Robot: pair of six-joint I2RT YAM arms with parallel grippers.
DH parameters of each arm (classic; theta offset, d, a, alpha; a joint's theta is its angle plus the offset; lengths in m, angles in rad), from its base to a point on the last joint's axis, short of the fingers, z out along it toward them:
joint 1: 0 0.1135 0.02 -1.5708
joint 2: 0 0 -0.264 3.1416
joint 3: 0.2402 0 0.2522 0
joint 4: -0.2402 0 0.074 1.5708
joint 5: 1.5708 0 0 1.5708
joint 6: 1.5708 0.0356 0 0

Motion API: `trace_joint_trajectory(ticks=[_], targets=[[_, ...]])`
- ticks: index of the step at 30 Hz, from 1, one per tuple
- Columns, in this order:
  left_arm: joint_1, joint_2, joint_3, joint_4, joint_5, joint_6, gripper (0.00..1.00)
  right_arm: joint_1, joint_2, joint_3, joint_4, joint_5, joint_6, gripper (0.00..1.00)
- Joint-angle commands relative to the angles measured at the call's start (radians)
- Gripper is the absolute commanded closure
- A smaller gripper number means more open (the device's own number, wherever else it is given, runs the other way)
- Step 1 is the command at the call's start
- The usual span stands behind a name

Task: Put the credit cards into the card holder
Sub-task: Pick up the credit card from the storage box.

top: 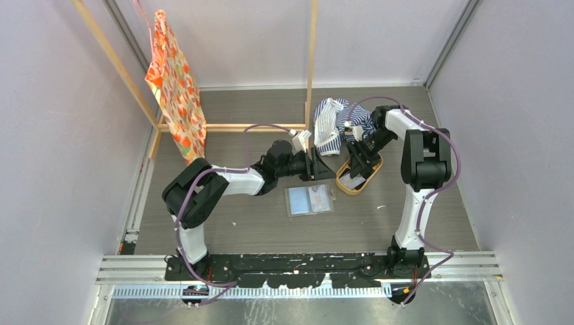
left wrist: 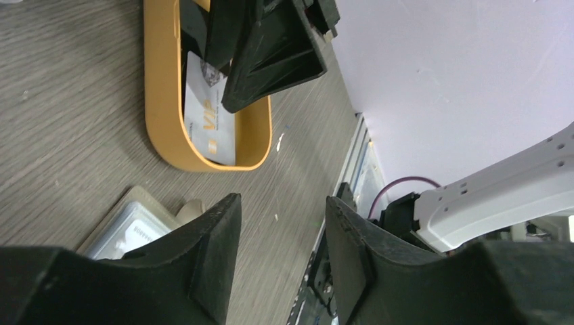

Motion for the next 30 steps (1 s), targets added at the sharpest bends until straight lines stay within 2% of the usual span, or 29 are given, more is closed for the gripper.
trace_joint_trajectory(ticks=[1, 4, 11, 25, 28, 30], targets=[[-0.025, 0.043, 0.058, 0.06, 0.009, -0.043, 0.55, -0.005, 0.038, 0.015, 0.006, -0.004, 0.016, 0.44], [-0.045, 0.058, 0.098, 0.015, 0.002, -0.023, 0.58, -0.011, 0.035, 0.024, 0.0, -0.014, 0.025, 0.46], [-0.108, 0.067, 0.197, -0.202, -0.05, 0.118, 0.62, -0.019, 0.032, 0.055, -0.048, -0.104, 0.023, 0.46], [-0.109, 0.064, 0.194, -0.245, -0.08, 0.157, 0.64, -0.081, 0.021, 0.087, -0.127, -0.216, -0.011, 0.49], [-0.109, 0.061, 0.197, -0.25, -0.081, 0.172, 0.63, -0.082, 0.018, 0.084, -0.104, -0.193, 0.02, 0.49], [-0.109, 0.058, 0.198, -0.261, -0.084, 0.184, 0.62, -0.081, 0.001, 0.06, -0.024, -0.129, 0.097, 0.49]])
